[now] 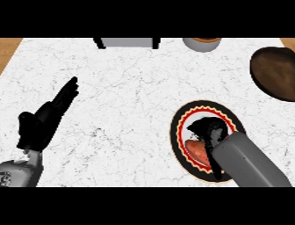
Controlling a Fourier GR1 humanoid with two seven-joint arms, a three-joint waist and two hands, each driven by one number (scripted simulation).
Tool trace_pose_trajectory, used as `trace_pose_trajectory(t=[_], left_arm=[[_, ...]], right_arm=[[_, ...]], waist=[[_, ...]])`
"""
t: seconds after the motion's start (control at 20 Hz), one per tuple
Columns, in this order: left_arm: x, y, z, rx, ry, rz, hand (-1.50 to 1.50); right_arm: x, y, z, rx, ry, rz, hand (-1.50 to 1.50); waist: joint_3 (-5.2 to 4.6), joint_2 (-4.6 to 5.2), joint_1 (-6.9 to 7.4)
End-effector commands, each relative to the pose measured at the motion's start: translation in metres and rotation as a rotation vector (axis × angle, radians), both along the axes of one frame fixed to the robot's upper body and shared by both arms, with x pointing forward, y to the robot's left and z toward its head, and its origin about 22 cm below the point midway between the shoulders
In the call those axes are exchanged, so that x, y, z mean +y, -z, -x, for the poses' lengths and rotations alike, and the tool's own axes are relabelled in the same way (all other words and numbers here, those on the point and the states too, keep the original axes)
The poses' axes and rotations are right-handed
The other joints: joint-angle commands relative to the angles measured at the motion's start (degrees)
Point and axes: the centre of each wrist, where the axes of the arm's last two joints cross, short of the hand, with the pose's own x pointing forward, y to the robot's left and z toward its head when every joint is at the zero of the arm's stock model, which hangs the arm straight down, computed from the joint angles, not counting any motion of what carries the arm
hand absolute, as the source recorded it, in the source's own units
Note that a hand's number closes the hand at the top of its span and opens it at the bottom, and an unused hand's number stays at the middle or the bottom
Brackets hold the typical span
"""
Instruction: Pick the sweet potato from the plate and place it in the pan
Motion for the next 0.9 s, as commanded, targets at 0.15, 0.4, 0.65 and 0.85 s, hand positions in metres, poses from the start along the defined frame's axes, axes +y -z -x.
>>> trace_pose_trajectory(t=[0.15,0.4,0.65,0.85], left_arm=[[0.003,0.010,-0.012,-0.021,-0.025,-0.001,0.00],[0.007,0.000,-0.013,-0.002,0.003,-0.006,0.00],[0.012,0.001,-0.002,-0.002,0.010,-0.004,0.00],[-0.009,-0.002,-0.003,0.002,-0.001,0.020,0.00]], right_arm=[[0.010,0.011,0.009,0.091,-0.108,-0.020,1.50],[0.004,0.005,0.001,0.089,-0.096,-0.039,1.50],[-0.019,0.014,0.003,0.016,-0.106,-0.053,1.50],[-0.002,-0.007,-0.001,-0.147,-0.002,-0.112,1.50]], waist=[[0.14,0.43,-0.17],[0.15,0.37,-0.11],[0.17,0.39,0.10],[0.18,0.34,0.02]])
